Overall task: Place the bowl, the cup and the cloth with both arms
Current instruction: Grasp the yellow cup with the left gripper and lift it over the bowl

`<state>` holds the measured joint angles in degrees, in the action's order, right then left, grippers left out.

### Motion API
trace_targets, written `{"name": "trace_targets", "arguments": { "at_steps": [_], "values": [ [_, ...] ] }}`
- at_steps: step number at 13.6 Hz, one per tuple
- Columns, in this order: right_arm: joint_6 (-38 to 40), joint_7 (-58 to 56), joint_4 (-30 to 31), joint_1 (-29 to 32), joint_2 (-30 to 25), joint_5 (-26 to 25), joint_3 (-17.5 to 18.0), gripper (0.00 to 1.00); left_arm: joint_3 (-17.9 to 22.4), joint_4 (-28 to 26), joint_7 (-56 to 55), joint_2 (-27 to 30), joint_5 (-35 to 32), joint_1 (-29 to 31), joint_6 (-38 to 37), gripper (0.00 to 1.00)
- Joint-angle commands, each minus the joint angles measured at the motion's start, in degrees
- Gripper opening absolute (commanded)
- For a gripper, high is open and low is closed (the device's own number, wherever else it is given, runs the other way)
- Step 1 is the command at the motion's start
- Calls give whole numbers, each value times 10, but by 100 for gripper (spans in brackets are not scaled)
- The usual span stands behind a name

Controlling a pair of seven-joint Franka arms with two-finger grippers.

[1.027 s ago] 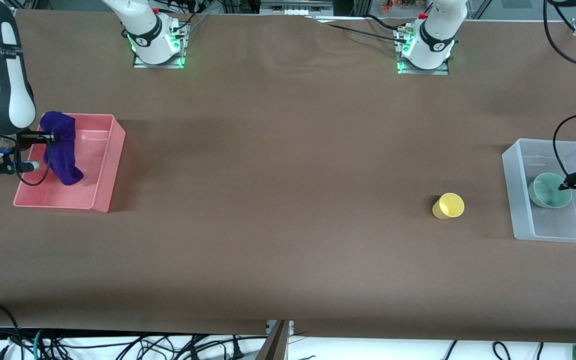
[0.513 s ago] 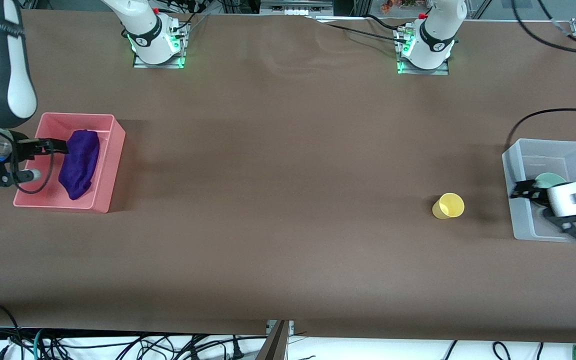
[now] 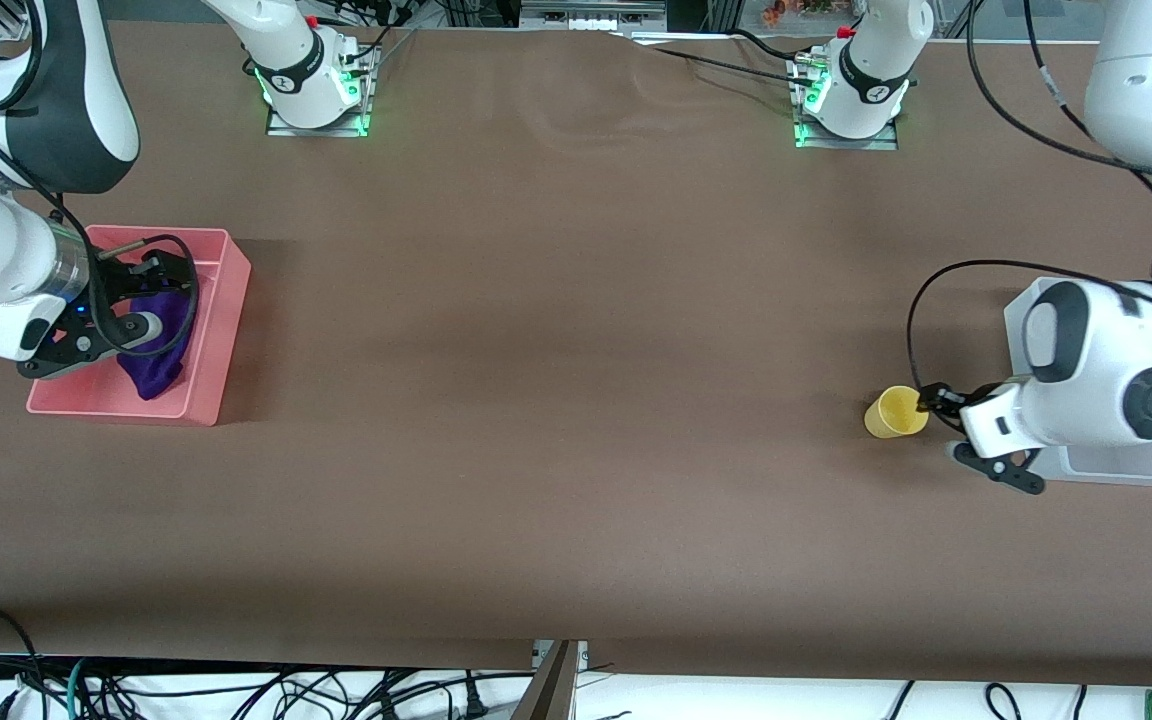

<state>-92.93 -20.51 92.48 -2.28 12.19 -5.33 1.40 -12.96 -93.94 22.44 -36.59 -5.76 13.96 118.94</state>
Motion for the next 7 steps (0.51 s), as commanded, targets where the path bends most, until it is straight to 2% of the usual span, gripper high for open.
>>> {"name": "trace_targets", "arguments": {
  "at_steps": [1,5,7],
  "values": [
    [27,-1,-18,7,-3,21,2,100,3,-24,-8,1,0,-11,34,0],
    [28,98,-21,3,-8,24,-1,100,3,-13,-5,6,0,-7,27,0],
    [26,120,-23,3,-13,25,4,100,7,-10,1,26,0,-2,-11,0]
  ]
}}
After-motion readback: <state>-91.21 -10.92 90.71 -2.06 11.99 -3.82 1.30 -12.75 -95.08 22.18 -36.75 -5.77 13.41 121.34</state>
